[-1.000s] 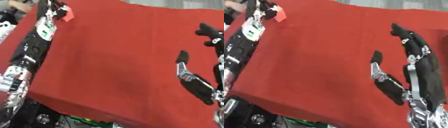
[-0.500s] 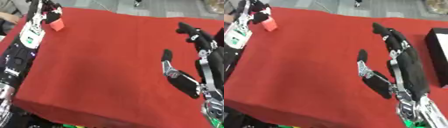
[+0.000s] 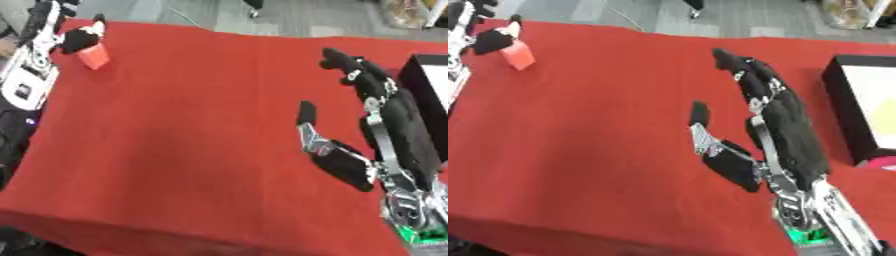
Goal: Pick up the objects with one hand, pass them to the other hand, and then place them into the box on the other side of the table.
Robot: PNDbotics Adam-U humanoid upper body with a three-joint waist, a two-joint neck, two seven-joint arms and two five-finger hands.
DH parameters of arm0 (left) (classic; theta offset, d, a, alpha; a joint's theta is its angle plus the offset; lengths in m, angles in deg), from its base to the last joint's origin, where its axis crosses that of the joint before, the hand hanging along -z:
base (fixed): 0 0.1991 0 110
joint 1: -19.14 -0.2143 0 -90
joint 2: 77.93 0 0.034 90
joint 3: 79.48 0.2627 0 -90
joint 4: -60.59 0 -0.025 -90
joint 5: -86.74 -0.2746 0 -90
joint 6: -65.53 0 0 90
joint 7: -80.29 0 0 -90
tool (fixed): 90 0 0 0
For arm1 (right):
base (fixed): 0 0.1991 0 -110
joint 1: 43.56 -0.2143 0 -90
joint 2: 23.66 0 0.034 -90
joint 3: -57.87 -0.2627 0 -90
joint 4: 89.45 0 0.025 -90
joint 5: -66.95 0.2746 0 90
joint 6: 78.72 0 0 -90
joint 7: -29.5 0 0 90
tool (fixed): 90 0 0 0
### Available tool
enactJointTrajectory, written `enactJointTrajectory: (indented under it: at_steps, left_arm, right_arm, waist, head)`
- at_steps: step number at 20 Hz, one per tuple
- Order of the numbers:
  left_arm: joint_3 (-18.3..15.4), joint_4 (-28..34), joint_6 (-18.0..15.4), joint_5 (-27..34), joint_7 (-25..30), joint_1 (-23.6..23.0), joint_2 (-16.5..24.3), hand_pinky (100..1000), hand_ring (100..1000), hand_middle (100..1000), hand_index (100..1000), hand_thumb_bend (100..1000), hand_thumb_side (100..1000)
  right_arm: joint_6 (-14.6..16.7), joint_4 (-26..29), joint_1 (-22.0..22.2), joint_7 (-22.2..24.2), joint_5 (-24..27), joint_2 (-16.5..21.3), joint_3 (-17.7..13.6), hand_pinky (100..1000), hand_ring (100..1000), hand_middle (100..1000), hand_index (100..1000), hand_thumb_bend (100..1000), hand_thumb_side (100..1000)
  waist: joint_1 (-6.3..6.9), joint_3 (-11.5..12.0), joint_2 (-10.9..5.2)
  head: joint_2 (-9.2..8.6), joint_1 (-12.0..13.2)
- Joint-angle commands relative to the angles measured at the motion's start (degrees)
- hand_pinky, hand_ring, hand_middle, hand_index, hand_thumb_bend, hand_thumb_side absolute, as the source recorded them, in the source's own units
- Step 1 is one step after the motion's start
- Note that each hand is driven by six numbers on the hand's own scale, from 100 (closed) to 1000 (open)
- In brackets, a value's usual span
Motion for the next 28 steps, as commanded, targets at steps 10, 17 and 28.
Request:
enactJointTrajectory:
  at_steps: [10,17,28]
  left_arm:
    - [0.19,-16.94,3.11,-11.09,5.97,8.74,6.55,888,873,881,957,713,785]
    - [-0.26,-24.62,-1.89,-17.49,6.32,11.44,7.88,886,874,884,958,754,773]
    - [-4.41,-23.93,-2.2,-26.15,5.7,13.11,6.21,865,833,836,924,672,745]
  right_arm:
    - [-0.83,1.19,-0.4,-1.96,0.47,-0.43,1.07,677,848,741,922,100,436]
    - [-0.86,1.19,-0.05,-3.01,0.59,-0.78,1.23,676,848,740,923,100,438]
    - [-0.88,1.19,-0.02,-3.72,0.77,-1.03,1.21,673,847,738,923,100,439]
  waist:
    - [0.29,-1.82,3.12]
    - [0.29,-2.4,5.04]
    - [0.15,-2.67,6.41]
  head:
    - [-0.16,1.39]
    - [-0.16,1.62]
    - [-0.16,1.78]
